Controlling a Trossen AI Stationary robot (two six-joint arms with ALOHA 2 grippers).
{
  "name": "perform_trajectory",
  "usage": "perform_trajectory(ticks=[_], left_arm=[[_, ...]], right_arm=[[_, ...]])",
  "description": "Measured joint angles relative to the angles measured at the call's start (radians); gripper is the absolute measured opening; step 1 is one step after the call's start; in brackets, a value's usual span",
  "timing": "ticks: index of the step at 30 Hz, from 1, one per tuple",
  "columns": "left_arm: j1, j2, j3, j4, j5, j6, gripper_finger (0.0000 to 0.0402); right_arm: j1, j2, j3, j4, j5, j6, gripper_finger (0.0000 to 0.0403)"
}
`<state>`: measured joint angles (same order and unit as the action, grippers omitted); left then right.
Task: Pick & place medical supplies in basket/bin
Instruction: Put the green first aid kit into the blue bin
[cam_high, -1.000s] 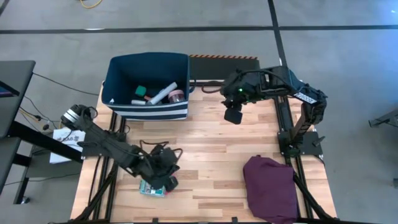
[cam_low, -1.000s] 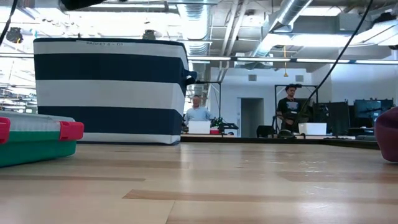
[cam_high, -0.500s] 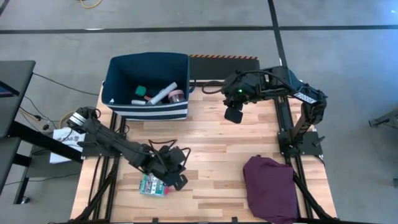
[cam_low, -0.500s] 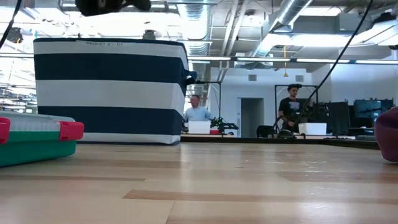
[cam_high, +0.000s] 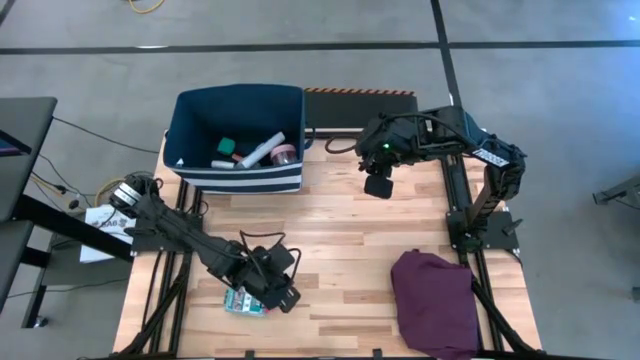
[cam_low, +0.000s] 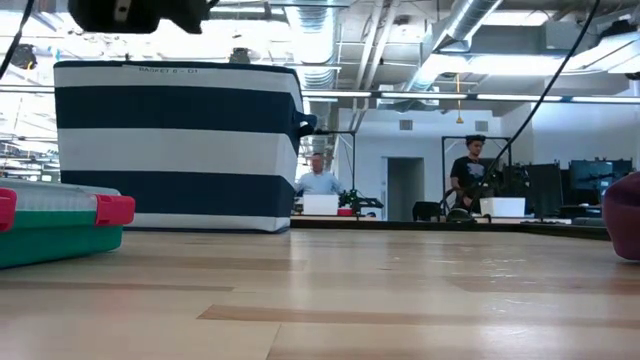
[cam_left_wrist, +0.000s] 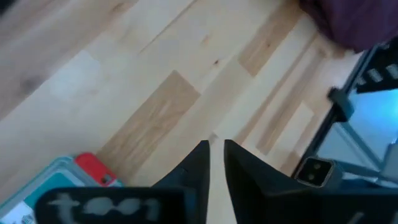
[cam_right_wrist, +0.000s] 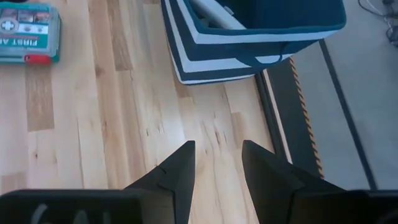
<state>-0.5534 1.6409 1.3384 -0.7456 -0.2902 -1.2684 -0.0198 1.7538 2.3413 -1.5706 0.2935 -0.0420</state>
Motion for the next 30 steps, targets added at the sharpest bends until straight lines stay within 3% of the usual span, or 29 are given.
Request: perform_trajectory(ticks=[6, 11, 14, 18, 23, 30], left_arm=[[-0.007, 0.064, 0.0, -0.041, 0.09, -0.027, 0.0089], [0.015, 0.162, -0.001, -0.071, 0.187, -0.21, 0.0118], [0.029, 0.219, 0.001, -0.073, 0.273, -0.246, 0.012], [0.041, 0.266, 0.049, -0.117, 0.31, -0.231, 0.0112], [0.045, 0.275, 0.107, -0.232, 0.303, -0.258, 0.0104], [0.035, 0.283, 0.112, -0.255, 0.284, -0.308, 0.0103]], right_arm=[[-0.009, 0.002, 0.0, 0.014, 0.001, -0.014, 0.0125], [-0.009, 0.008, 0.0, 0.021, 0.0, -0.06, 0.0125], [-0.009, 0.016, 0.001, 0.049, 0.001, -0.095, 0.0125], [-0.02, 0.022, -0.001, 0.057, 0.0, -0.141, 0.0125], [-0.037, 0.038, -0.002, 0.066, 0.0, -0.153, 0.0125], [-0.057, 0.036, -0.01, 0.072, -0.001, -0.153, 0.0125]])
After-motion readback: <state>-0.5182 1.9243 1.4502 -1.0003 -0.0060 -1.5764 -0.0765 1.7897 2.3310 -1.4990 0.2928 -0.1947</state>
